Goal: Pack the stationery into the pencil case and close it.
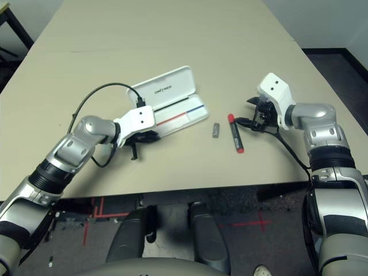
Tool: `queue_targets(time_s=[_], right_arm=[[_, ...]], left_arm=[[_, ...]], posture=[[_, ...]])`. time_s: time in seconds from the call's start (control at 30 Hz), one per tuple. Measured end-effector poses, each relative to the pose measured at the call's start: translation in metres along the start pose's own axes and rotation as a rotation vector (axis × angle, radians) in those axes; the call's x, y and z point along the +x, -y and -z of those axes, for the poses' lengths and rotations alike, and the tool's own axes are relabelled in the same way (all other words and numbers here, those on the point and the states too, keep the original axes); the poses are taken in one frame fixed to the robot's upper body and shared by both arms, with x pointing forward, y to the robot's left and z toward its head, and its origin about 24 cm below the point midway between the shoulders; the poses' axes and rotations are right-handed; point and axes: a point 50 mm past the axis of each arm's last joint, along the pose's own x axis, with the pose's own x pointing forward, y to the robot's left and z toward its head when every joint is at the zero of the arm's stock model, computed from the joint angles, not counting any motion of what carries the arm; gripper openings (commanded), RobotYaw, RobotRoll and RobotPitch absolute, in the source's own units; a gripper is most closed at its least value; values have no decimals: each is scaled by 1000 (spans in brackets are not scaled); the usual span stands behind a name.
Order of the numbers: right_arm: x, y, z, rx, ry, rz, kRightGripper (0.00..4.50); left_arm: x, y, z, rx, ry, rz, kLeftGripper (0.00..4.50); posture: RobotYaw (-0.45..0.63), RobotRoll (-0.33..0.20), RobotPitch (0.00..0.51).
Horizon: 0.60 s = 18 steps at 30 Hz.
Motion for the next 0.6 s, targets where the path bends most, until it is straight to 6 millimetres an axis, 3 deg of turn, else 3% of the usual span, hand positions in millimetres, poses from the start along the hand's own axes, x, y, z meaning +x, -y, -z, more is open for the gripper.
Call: queue_targets(time_s=[0.13, 0.3, 0.6], right_arm=[[1, 0, 0, 0, 1, -1, 4500], [4, -2, 0, -2, 7, -9, 4500], [5, -3, 1, -3, 1, -14, 4500]], left_arm=[[-13, -1, 4, 42, -45, 26, 21], [-25, 10, -4, 156, -42, 81, 21], [-27, 30, -11, 234, -3, 161, 21]], posture=[[-37, 0, 178], [-21, 0, 180], [-11, 0, 183]])
